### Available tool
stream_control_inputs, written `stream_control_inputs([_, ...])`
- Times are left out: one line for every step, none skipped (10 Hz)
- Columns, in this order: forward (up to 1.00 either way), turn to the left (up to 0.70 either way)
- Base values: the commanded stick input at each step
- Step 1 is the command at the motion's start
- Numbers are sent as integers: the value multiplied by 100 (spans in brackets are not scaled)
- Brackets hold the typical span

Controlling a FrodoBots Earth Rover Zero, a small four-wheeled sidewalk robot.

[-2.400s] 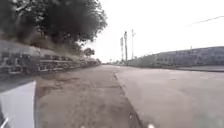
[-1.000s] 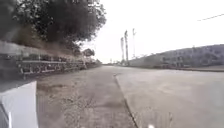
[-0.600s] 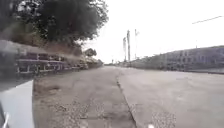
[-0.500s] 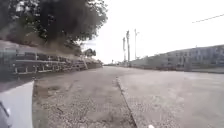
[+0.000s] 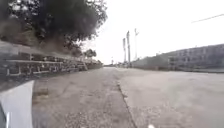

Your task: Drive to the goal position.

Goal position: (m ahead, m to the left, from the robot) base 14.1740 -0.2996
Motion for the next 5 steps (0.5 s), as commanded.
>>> stream_control_inputs([70, 0])
stream_control_inputs([70, 0])
stream_control_inputs([70, 0])
stream_control_inputs([70, 0])
stream_control_inputs([70, 0])
